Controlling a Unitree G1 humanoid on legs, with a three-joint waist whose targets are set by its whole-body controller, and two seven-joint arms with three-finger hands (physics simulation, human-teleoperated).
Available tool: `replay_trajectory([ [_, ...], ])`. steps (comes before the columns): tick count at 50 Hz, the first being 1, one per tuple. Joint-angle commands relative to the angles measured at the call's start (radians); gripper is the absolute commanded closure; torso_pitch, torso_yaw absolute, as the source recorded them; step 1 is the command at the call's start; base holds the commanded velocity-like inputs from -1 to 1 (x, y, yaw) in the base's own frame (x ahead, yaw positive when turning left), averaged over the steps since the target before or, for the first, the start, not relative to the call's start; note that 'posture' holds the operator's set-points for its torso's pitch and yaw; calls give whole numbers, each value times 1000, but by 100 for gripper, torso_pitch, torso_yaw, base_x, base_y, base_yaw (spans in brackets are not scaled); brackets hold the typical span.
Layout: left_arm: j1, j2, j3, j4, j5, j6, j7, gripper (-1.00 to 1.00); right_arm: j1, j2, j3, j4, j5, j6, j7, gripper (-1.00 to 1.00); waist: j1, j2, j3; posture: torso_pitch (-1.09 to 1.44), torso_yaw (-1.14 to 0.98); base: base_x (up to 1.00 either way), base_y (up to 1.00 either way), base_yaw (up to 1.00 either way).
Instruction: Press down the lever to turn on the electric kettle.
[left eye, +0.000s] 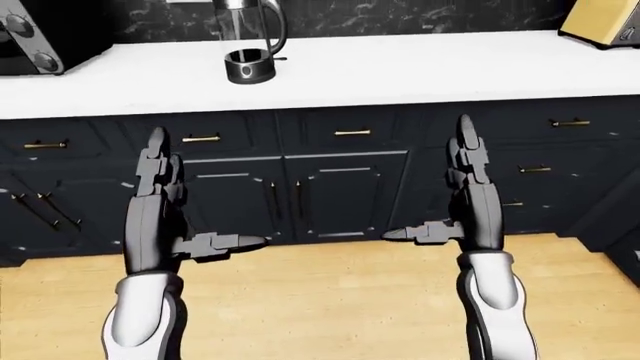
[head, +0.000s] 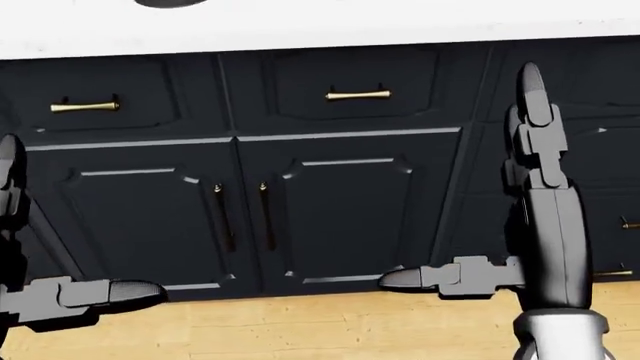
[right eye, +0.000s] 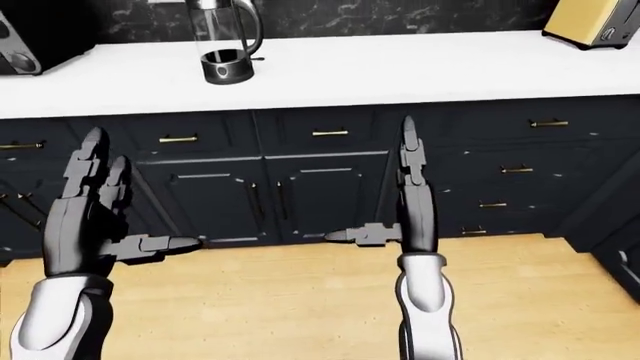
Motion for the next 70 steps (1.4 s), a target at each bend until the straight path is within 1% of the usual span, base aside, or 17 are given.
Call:
replay_trajectory([
  [1, -21, 3, -7, -33, -10, -40, -2, -100, -20, -7, -13, -37, 0, -31, -11, -100, -5, -2, -15, 0, 0, 0, 16, 0],
  [7, -19, 1, -12, -26, -18, -52, 4, -100, -18, -9, -19, -43, 9, -34, -12, -100, -7, -81, -4, 0, 0, 0, 16, 0],
  [8, -18, 1, -14, -26, -17, -53, 4, -100, -18, -9, -19, -43, 8, -34, -12, -100, -14, -48, -9, 0, 0, 0, 16, 0],
  [12, -20, 2, -12, -24, -20, -52, 4, -100, -19, -9, -18, -43, 9, -35, -12, -100, -6, -63, -19, 0, 0, 0, 16, 0],
  [16, -17, 1, -15, -28, -19, -53, 6, -100, -20, -8, -18, -45, 13, -33, -14, -100, -6, -19, -1, 0, 0, 0, 15, 0],
  [19, -18, 1, -11, -27, -24, -54, 7, -100, -19, -8, -17, -48, 14, -32, -14, -100, -7, 68, -22, 0, 0, 0, 16, 0],
  [33, -17, 2, -12, -18, -22, -64, 10, -100, -20, -9, -18, -39, 16, -33, -13, -100, -10, -96, -7, 0, 0, 0, 16, 0],
  [34, -16, 2, -11, -18, -22, -65, 11, -100, -21, -9, -21, -34, 15, -32, -16, -100, -14, -62, -8, 0, 0, 0, 16, 0],
  [35, -15, 1, -13, -19, -20, -65, 11, -100, -21, -9, -23, -38, 16, -26, -18, -100, 1, -81, -11, 0, 0, 0, 0, 16],
  [41, -12, 0, -14, -22, -19, -64, 12, -100, -22, -9, -25, -44, 27, -16, -26, -100, 0, -6, 0, 0, 0, 0, 0, 37],
  [43, -15, 0, -13, -26, -20, -58, 12, -100, -21, -9, -24, -47, 30, -15, -25, -100, -2, 53, -20, 0, 0, 0, 0, 41],
  [53, -13, 1, -12, -25, -21, -61, 10, -100, -20, -8, -20, -47, 31, -18, -24, -100, 13, -29, -4, 0, 0, 0, 0, 41],
  [57, -11, 1, -11, -21, -22, -66, 9, -100, -20, -8, -21, -44, 30, -21, -26, -100, 5, -128, -26, 0, 0, 0, 0, 39],
  [58, -10, 1, -11, -22, -21, -66, 9, -100, -19, -8, -21, -43, 31, -22, -25, -100, -7, -73, -7, 0, 0, 0, 0, 33],
  [60, -8, 0, -14, -21, -19, -67, 8, -100, -19, -9, -24, -40, 23, -28, -33, -100, -3, -79, -2, 0, 0, 0, 0, 2],
  [65, -6, -2, -17, -21, -15, -68, 6, -100, -15, -9, -31, -44, 37, -35, -40, -100, -10, -7, -22, 0, 0, 0, 0, 0],
  [70, -4, -4, -21, -29, -12, -62, 5, -100, -13, -11, -39, -46, 37, -36, -51, -100, -3, -14, -41, 0, 0, 1, 0, 0],
])
